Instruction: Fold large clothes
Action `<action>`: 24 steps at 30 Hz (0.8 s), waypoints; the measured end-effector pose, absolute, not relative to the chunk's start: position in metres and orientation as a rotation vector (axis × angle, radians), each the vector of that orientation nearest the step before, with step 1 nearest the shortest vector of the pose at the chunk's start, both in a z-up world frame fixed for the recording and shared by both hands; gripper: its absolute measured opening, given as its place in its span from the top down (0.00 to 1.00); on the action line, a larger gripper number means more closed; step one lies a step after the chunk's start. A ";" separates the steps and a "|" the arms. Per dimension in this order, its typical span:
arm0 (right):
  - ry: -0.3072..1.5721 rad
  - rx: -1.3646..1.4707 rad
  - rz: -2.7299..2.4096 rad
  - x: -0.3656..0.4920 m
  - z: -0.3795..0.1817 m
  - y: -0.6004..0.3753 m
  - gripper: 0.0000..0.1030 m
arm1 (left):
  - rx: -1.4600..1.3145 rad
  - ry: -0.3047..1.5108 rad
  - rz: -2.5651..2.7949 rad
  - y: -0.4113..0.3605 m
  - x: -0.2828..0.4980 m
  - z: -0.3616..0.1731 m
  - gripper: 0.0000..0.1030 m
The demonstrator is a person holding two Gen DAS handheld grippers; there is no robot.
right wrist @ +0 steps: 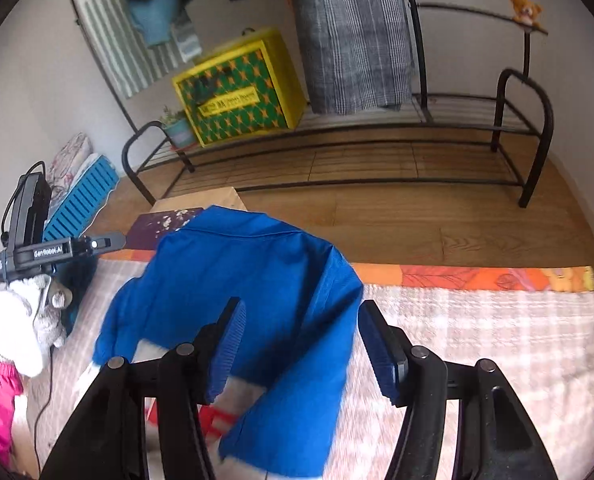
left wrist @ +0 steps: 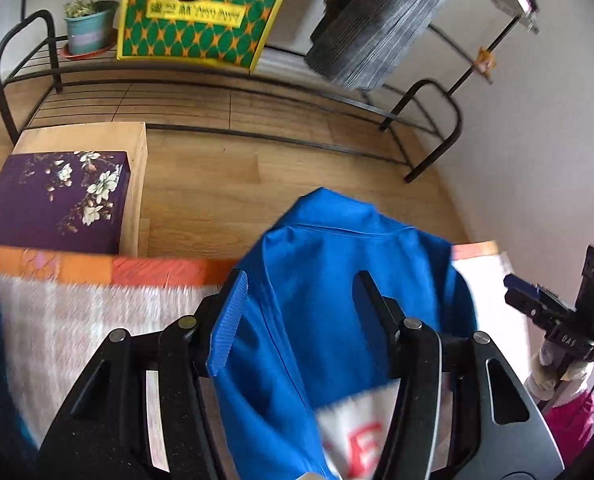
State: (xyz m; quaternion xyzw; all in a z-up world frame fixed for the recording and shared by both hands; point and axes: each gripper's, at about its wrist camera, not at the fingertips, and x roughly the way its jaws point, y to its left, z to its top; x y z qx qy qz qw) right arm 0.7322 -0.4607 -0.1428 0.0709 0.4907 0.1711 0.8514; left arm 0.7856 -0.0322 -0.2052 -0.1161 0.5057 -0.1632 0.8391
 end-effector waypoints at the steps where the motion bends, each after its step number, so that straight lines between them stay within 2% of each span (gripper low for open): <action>1: 1.041 0.152 0.355 0.741 -0.152 -0.457 0.41 | -0.230 1.081 -0.345 -0.037 0.793 -0.213 0.46; 9: 1.104 0.211 0.286 0.787 -0.206 -0.443 0.41 | -0.164 1.116 -0.297 -0.058 0.825 -0.252 0.46; 11: 1.114 0.208 0.271 0.793 -0.214 -0.440 0.40 | -0.158 1.105 -0.292 -0.062 0.827 -0.254 0.52; 12: 1.121 0.205 0.264 0.796 -0.217 -0.439 0.41 | -0.151 1.103 -0.290 -0.064 0.827 -0.255 0.65; 13: 1.124 0.207 0.249 0.797 -0.219 -0.439 0.48 | -0.136 1.101 -0.278 -0.065 0.828 -0.258 0.75; 14: 1.129 0.213 0.243 0.797 -0.221 -0.437 0.53 | -0.125 1.099 -0.272 -0.066 0.828 -0.259 0.79; 15: 1.132 0.213 0.246 0.797 -0.224 -0.436 0.65 | -0.118 1.094 -0.270 -0.067 0.828 -0.259 0.92; 16: 1.130 0.203 0.246 0.797 -0.224 -0.435 0.75 | -0.118 1.085 -0.275 -0.067 0.827 -0.258 0.97; 18: 1.128 0.192 0.252 0.795 -0.223 -0.434 0.94 | -0.118 1.054 -0.289 -0.067 0.824 -0.253 0.98; 24: 1.044 0.224 0.266 0.785 -0.196 -0.441 0.98 | -0.127 0.980 -0.348 -0.068 0.806 -0.219 0.99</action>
